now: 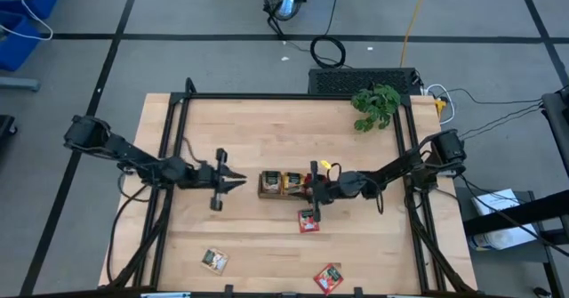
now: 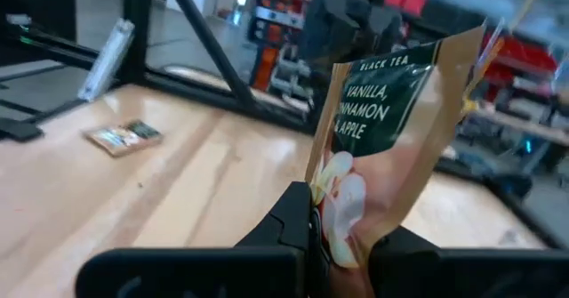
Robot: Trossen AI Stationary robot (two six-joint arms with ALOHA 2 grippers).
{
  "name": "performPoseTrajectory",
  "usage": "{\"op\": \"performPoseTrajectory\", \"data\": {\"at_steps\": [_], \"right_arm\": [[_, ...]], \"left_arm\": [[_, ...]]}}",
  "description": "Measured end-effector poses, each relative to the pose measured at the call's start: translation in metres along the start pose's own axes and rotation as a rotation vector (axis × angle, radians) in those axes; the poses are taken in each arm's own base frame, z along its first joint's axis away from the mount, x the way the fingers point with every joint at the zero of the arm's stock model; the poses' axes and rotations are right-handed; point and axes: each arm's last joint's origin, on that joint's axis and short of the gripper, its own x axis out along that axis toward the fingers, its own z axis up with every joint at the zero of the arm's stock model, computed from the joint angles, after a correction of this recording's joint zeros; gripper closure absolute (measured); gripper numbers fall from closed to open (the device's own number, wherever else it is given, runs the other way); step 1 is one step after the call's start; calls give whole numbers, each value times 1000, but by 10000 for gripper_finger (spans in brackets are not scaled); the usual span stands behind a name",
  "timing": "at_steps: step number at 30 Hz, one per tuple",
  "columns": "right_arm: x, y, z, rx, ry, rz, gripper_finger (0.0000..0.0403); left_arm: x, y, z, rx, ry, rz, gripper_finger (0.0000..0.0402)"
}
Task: Pick & Place Tea
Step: Put the brown tea bag into the left section of the wooden organizer
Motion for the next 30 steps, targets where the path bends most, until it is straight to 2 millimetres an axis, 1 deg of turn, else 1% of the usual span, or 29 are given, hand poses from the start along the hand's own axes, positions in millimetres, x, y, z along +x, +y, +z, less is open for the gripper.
{"op": "performPoseTrajectory", "data": {"at_steps": [3,7,10,13,15,19,21,24,27,30], "right_arm": [[1,-4,-5,32,32,17,394],[0,-3,-4,27,17,38,394],[0,1,-1,9,-3,45,394],[-1,5,-1,-15,0,59,394],[-1,8,0,-37,2,67,394],[-2,9,-1,-54,34,-10,394],[-1,9,0,-51,32,-16,394],[5,10,3,-55,59,-5,394],[10,11,3,-69,104,8,394],[12,12,4,-81,106,10,394]], "left_arm": [[10,1,-7,-10,76,29,340],[26,-5,-8,-10,87,-113,312],[38,-8,-11,-34,139,-128,271],[51,-8,-17,-33,223,-72,222],[59,-9,-15,-37,230,-40,190],[74,-12,-16,-22,275,-32,145],[83,-13,-15,-22,279,-32,134],[96,-14,-15,-5,273,-28,127],[106,-14,-19,-2,290,16,129],[110,-11,-24,-1,326,70,139]]}}
